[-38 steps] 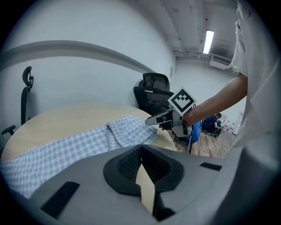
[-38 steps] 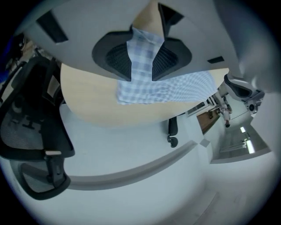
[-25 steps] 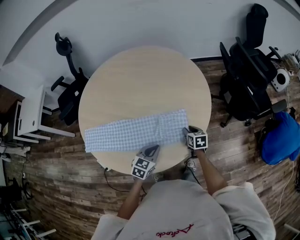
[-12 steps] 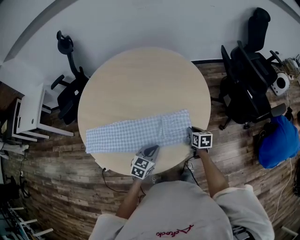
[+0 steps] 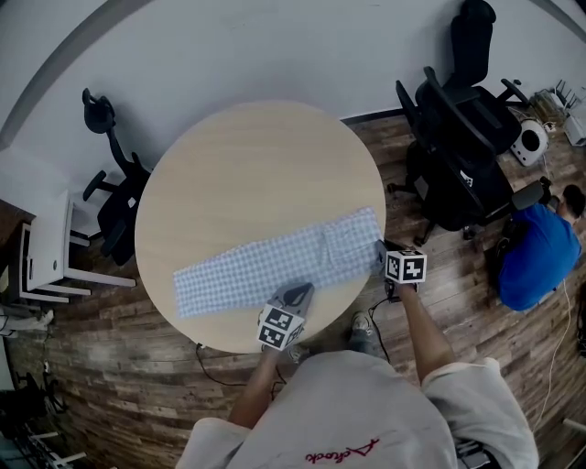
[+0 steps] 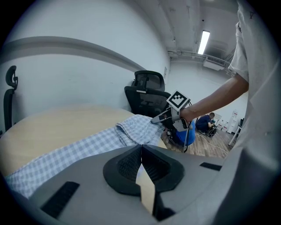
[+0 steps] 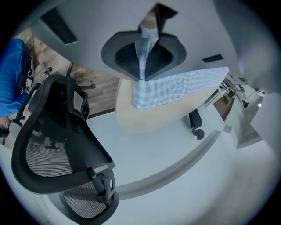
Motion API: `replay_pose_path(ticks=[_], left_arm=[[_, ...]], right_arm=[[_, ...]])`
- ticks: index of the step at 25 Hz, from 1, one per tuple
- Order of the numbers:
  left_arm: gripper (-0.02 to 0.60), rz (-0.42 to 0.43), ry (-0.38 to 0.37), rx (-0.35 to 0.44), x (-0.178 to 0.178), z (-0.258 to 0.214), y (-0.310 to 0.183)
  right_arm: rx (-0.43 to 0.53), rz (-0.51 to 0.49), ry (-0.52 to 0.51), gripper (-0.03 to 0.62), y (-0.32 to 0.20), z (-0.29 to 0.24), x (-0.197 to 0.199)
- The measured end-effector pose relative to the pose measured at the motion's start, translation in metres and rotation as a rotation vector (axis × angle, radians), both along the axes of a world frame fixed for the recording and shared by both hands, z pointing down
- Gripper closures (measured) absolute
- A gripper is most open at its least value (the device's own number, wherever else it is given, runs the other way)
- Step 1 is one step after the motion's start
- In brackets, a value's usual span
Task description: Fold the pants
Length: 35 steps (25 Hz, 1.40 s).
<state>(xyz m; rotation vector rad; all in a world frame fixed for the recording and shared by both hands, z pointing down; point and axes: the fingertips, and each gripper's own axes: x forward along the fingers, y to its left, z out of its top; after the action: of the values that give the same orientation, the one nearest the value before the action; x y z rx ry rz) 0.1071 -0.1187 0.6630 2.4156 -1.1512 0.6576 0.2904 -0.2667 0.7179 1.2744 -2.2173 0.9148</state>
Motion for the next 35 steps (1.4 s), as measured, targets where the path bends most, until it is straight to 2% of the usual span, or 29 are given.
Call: replay_pose_path(ticks=[4, 10, 15, 20, 22, 29, 35], left_arm=[[0.549, 0.018, 0.006, 0.008, 0.009, -0.001, 0.004], [0.549, 0.013, 0.014, 0.025, -0.004, -0.004, 0.022], [0.549, 0.002, 0.03, 0.059, -0.023, -0.013, 0.039], [0.549, -0.042, 0.043, 0.079, -0.053, -0.017, 0.058], [0.549, -0.07, 0.046, 0.08, -0.071, -0.016, 0.068], [0.549, -0.194, 0.042, 0.064, -0.138, -0.01, 0.11], [0.549, -0.288, 0.029, 0.046, -0.192, -0.003, 0.143]], right_arm=[[0.045, -0.022, -0.001, 0.534, 0.003, -0.014, -0.003], [0.178, -0.084, 0.017, 0.534, 0.016, -0.065, -0.035], [0.295, -0.193, 0.091, 0.534, 0.038, -0.108, -0.085], [0.342, -0.273, 0.216, 0.534, 0.06, -0.125, -0.144], [0.356, -0.311, 0.233, 0.534, 0.068, -0.127, -0.171], [0.336, -0.413, 0.209, 0.534, 0.103, -0.105, -0.259], [0.189, -0.525, 0.142, 0.523, 0.153, -0.038, -0.323]])
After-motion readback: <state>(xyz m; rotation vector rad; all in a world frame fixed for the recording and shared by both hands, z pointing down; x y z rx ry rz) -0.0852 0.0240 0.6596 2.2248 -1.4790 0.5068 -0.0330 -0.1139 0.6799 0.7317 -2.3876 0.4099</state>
